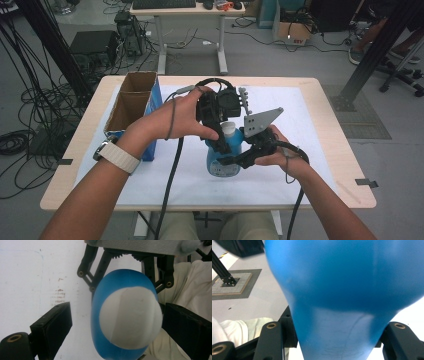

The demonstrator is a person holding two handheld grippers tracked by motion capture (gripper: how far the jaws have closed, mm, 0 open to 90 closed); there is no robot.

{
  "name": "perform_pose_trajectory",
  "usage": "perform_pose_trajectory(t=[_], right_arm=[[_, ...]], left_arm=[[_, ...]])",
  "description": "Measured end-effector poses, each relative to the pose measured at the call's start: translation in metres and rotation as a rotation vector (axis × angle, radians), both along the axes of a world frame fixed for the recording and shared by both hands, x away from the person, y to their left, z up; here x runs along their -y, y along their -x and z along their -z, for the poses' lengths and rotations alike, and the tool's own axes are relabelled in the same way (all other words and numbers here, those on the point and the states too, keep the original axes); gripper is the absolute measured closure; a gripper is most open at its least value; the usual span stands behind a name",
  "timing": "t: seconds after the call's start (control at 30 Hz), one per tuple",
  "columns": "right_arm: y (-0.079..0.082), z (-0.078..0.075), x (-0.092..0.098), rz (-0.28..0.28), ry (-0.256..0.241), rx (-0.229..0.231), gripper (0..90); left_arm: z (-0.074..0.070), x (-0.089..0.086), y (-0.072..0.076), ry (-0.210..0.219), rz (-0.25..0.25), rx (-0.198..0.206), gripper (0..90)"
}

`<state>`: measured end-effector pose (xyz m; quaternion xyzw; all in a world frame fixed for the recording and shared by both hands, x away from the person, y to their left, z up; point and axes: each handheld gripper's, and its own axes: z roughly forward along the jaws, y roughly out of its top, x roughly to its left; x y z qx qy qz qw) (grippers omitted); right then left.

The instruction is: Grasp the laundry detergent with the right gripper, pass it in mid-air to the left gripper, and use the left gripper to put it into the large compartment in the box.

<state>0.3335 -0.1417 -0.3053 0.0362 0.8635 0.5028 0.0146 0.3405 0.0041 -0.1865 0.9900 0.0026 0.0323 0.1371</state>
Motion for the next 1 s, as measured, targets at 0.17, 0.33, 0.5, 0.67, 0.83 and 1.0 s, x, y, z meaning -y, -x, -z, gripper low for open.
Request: perform_pose_trajectory(t=[0.17, 0.33, 0.5, 0.67, 0.83, 1.0], right_arm=[[0.001, -0.001, 0.001, 0.000, 0.001, 0.000, 42.6], [0.002, -0.001, 0.001, -0.001, 0.004, 0.001, 42.7], [0.003, -0.001, 0.001, 0.007, 0.009, 0.005, 42.6], [0.003, 0.000, 0.001, 0.001, 0.013, 0.001, 42.7], [0.003, 0.000, 0.000, 0.002, 0.015, 0.001, 42.6], [0.004, 0.001, -0.001, -0.002, 0.019, 0.000, 42.7]], left_arm=[[0.004, 0.003, -0.001, -0.007, 0.010, -0.009, 12.9], [0.007, 0.005, -0.002, -0.015, 0.016, -0.019, 14.6], [0.009, 0.007, -0.002, -0.018, 0.034, -0.029, 19.2], [0.010, 0.008, -0.001, -0.021, 0.057, -0.050, 27.4], [0.012, 0.007, -0.002, -0.023, 0.069, -0.056, 34.8], [0.013, 0.007, -0.002, -0.025, 0.073, -0.058, 37.1]])
